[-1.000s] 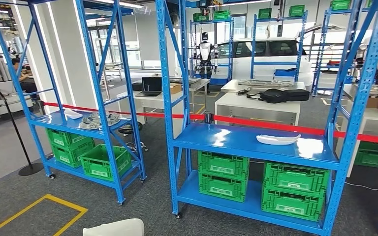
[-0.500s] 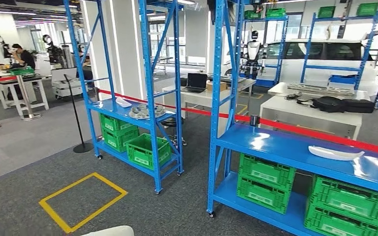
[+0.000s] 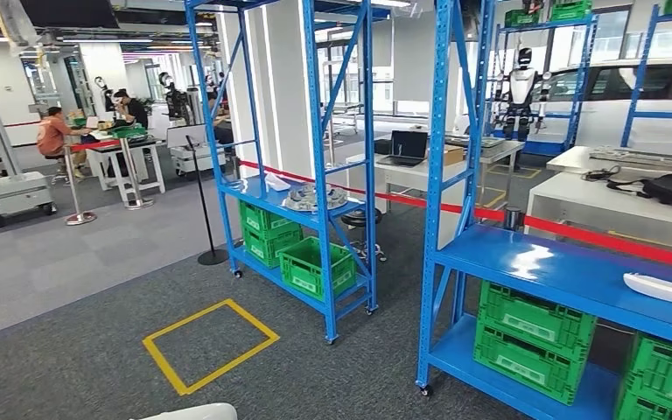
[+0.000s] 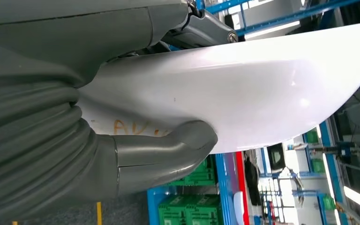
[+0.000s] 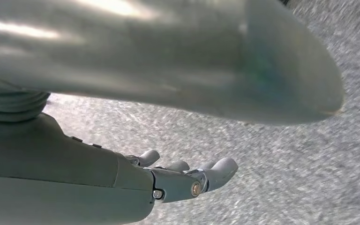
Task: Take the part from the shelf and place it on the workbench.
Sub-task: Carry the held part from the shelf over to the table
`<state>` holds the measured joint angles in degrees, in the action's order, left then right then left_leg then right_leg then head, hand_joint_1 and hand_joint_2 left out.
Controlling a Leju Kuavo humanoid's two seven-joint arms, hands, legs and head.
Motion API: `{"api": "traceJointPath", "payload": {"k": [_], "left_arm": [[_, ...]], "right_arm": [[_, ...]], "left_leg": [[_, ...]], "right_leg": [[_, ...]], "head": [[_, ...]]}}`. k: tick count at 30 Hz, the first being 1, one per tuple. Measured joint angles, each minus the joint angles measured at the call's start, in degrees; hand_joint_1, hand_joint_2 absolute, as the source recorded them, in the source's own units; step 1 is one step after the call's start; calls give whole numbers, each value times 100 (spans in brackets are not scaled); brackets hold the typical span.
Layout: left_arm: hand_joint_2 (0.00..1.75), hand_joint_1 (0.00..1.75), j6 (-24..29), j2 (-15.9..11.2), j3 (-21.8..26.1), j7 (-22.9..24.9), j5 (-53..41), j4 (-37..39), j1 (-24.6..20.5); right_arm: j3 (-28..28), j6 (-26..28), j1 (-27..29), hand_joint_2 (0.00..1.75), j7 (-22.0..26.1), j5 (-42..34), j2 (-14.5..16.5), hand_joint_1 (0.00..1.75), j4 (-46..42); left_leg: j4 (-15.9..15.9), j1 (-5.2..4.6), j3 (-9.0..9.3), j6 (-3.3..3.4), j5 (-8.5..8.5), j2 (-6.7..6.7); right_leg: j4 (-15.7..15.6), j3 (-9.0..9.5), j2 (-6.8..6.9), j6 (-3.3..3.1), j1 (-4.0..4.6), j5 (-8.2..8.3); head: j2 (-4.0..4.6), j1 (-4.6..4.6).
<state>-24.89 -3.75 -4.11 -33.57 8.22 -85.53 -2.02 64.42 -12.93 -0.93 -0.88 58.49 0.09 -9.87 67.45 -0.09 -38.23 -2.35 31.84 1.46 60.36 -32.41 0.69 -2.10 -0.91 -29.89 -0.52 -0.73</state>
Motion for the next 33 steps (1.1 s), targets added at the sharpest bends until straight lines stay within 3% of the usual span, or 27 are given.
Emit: {"api": "traceJointPath", "payload": {"k": [2, 3, 4, 5, 7, 9, 11, 12, 14, 15, 16, 17, 18, 19, 20, 22, 24, 26, 27, 29, 31, 33], "left_arm": [[175, 175, 10, 94, -155, 73, -33, -8, -13], [175, 175, 15, 143, -241, 95, -47, 7, -26], [175, 175, 19, 189, -319, 110, -54, 23, -53], [175, 175, 20, 228, -389, 121, -58, 38, -97], [175, 175, 23, 280, -477, 141, -53, 65, -225], [175, 175, 37, 314, -506, 152, -18, 92, -339], [175, 175, 54, 329, -501, 162, 14, 102, -378], [175, 175, 60, 332, -495, 168, 19, 90, -375], [175, 175, 64, 338, -483, 192, 17, 60, -370], [175, 175, 67, 341, -479, 195, 16, 51, -361], [175, 175, 73, 336, -473, 182, 16, 52, -343], [175, 175, 84, 326, -466, 142, 17, 61, -312], [175, 175, 98, 311, -460, 83, 17, 77, -278], [175, 175, 113, 293, -455, 14, 17, 99, -252], [175, 175, 125, 280, -453, -47, 17, 122, -237], [175, 175, 137, 281, -461, -119, 12, 167, -243], [175, 175, 142, 310, -488, -137, -4, 217, -279], [175, 175, 134, 352, -528, -132, -25, 296, -335], [175, 175, 123, 377, -546, -126, -31, 348, -368], [175, 175, 83, 438, -596, -105, -35, 465, -482], [175, 175, 37, 492, -642, -90, -18, 542, -586], [175, 175, 10, 511, -661, -77, 12, 583, -614]], "right_arm": [[88, 73, 19, 0, -110, -46, 0, 0, -1], [129, 98, 18, 0, -156, -64, 0, 0, -1], [161, 112, 14, 0, -195, -74, 0, 0, -1], [187, 112, 9, 0, -216, -74, 0, 0, -1], [215, 78, 4, 0, -196, -57, 3, 0, -1], [226, 27, 0, 0, -101, -13, 9, 0, -1], [226, -19, -7, 0, -1, 45, 22, 0, -1], [225, -43, -8, 0, 45, 75, 28, 0, -1], [222, -82, 3, 0, 124, 132, 32, 0, -1], [220, -94, 19, 0, 147, 157, 28, 0, -1], [219, -102, 39, 0, 161, 180, 19, 0, -1], [218, -113, 60, 0, 165, 199, 7, 0, -1], [216, -125, 76, 0, 161, 215, -6, 0, -1], [215, -135, 85, 0, 147, 221, -21, 0, -1], [215, -140, 89, 0, 114, 216, -34, 0, -2], [214, -127, 87, 0, -7, 194, -52, 0, -2], [214, -99, 78, 0, -143, 172, -56, 0, -1], [215, -60, 54, 0, -231, 134, -49, 0, -1], [217, -35, 38, 0, -255, 110, -40, 0, -1], [223, 12, 26, 0, -247, 67, -15, 0, -2], [230, 39, 47, 0, -185, 39, 2, 0, -3], [232, 45, 65, 0, -103, 28, 9, 0, -3]], "left_leg": [[679, 10, -334, -9, 264, -95], [790, 11, -385, 1, 253, -107], [683, 10, -323, 20, 143, -124], [363, 0, -150, 51, -38, -179], [-418, -54, 260, 136, -318, -471], [-786, -111, 431, 201, -388, -636], [-828, -119, 450, 243, -416, -495], [-865, -107, 480, 262, -442, -423], [-932, -65, 535, 311, -502, -271], [-941, -58, 529, 327, -515, -194], [-938, -53, 521, 343, -521, -108], [-932, -49, 515, 350, -524, -13], [-923, -45, 512, 349, -521, 81], [-907, -36, 510, 341, -517, 175], [-884, -22, 508, 324, -507, 269], [-811, 1, 484, 258, -470, 442], [-767, 6, 438, 177, -453, 581], [-789, 13, 389, 108, -473, 694], [-781, 17, 372, 84, -474, 654], [-533, 9, 256, 42, -313, 338], [129, 6, -55, 12, 49, -9], [729, 14, -337, -5, 267, -86]], "right_leg": [[1, -2, 180, -17, 25, -11], [2, -1, 264, -20, 36, -17], [2, 3, 345, -21, 46, -22], [2, 13, 419, -20, 55, -30], [2, 41, 550, 4, 77, -51], [-8, 73, 662, 57, 83, -73], [-30, 116, 766, 118, 73, -91], [-11, 133, 707, 149, 63, -114], [278, 32, 366, 201, 47, -301], [594, -116, 154, 216, 37, -464], [964, -307, 33, 227, 33, -631], [1285, -487, -22, 238, 30, -732], [1445, -597, -40, 249, 25, -726], [1384, -604, -52, 260, 15, -603], [1111, -508, -88, 274, -3, -394], [389, -218, -311, 308, -42, -45], [60, -94, -445, 285, -49, 48], [51, -92, -341, 198, -32, 53], [35, -77, -278, 154, -29, 65], [-2, -52, -141, 74, -28, 90], [-15, -50, 11, 31, -9, 92], [-14, -53, 171, 14, 3, 82]], "head": [[0, 1], [0, 1], [0, 1], [0, 1], [0, -1], [0, -3], [0, -4], [0, -5], [0, -11], [0, -15], [0, -20], [0, -25], [0, -26], [0, -27], [0, -28], [0, -32], [0, -32], [0, -27], [0, -27], [0, -13], [0, -1], [0, -2]]}}
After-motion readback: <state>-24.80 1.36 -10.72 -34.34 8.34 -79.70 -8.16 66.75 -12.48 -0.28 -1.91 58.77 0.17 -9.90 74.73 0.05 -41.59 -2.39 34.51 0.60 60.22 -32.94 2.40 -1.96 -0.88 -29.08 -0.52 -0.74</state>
